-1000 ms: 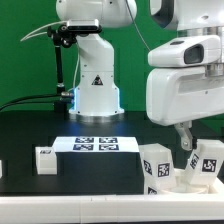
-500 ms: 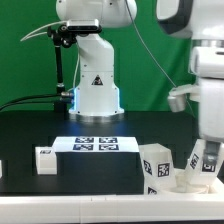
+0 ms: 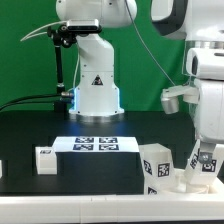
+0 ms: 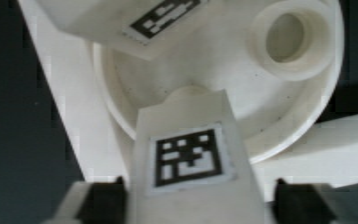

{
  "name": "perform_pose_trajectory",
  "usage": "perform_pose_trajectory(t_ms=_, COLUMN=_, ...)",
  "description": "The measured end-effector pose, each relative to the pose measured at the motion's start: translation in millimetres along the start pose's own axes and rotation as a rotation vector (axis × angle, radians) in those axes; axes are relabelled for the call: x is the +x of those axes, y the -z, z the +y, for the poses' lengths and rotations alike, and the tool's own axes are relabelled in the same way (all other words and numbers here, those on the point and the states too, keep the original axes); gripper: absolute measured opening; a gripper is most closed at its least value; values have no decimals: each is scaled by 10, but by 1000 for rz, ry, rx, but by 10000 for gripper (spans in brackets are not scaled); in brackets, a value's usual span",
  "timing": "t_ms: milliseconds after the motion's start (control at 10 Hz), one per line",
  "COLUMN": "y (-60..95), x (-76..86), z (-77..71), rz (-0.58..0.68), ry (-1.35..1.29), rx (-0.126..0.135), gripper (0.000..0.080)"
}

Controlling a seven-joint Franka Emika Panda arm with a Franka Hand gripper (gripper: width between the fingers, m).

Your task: Assemble stool

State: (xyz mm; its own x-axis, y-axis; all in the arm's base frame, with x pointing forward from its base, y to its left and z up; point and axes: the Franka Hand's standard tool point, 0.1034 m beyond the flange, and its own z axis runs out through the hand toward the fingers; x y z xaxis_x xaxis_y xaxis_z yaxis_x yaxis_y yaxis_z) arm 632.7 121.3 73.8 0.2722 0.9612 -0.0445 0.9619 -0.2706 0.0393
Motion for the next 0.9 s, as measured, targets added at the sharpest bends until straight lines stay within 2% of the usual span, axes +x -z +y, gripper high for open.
perform_pose_trajectory(t_ms=100, y=-2, x=-4, z=0, rz=0, ry=-70, rx=1, gripper=337)
perform_pose_trajectory(t_ms=400, y=-7, x=-11, z=2, rz=-1, ry=-278, rx=1, gripper=337)
perform_pose_trajectory(t_ms=600, y=-17, x=-65, z=36, rz=12, ry=-604, rx=8, gripper=337)
perform_pose_trajectory(t_ms=800, y=-16, x=-30, z=16, rz=14, ry=-880, rx=14, gripper=338)
perform_pose_trajectory(t_ms=900, y=-21, x=-5, z=-15, rz=9, ry=-1070, rx=26, gripper=338)
